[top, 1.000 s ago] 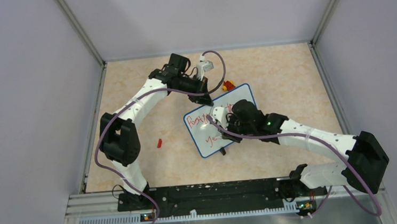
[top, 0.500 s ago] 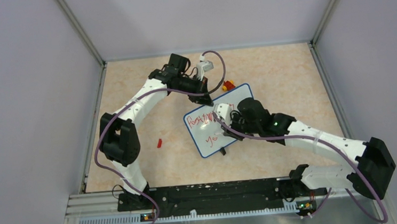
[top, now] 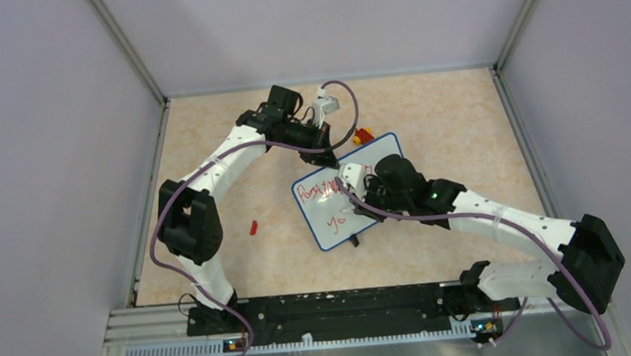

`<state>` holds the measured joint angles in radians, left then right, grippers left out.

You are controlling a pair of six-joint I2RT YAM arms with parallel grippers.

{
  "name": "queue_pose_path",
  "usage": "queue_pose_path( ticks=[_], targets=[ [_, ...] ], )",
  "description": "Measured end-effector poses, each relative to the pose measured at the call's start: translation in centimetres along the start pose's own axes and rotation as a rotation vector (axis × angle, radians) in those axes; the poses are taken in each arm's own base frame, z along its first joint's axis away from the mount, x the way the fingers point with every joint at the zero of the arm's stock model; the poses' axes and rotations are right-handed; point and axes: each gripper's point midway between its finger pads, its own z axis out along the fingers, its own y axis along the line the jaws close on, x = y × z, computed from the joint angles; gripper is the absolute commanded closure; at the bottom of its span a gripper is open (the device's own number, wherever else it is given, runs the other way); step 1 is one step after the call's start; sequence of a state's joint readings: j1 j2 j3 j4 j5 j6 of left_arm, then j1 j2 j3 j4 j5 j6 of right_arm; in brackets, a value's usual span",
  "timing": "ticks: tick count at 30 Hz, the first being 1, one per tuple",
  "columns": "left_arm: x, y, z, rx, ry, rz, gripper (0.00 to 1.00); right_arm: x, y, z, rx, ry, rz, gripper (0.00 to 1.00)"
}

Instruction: Write a sentence on the whiteboard

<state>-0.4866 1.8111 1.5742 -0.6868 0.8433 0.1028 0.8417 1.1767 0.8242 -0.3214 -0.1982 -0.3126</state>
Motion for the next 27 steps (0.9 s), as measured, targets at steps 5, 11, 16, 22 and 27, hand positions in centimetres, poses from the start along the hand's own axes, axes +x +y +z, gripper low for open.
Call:
queue_pose_path(
  ticks=[5, 11, 16, 22, 27],
  targets=[
    [0.0, 0.0, 0.0, 0.000, 0.000, 0.000, 1.00, 0.2, -0.4, 0.0, 0.013, 0.009, 0.005, 1.00],
    [0.0, 0.1, 0.0, -0.003, 0.000, 0.001, 1.00, 0.6, -0.8, -0.1, 0.019, 0.015, 0.021, 1.00],
    [0.0, 0.1, 0.0, -0.003, 0.000, 0.001, 1.00, 2.0, -0.4, -0.2, 0.002, 0.046, 0.022, 1.00],
    [0.0, 0.0, 0.0, -0.003, 0.000, 0.001, 1.00, 3.6, 0.3, -0.1, -0.029, 0.102, 0.011, 1.00],
    [0.0, 0.0, 0.0, -0.003, 0.000, 0.001, 1.00, 3.8, 0.1, -0.1, -0.024, 0.107, 0.016, 1.00]
  ],
)
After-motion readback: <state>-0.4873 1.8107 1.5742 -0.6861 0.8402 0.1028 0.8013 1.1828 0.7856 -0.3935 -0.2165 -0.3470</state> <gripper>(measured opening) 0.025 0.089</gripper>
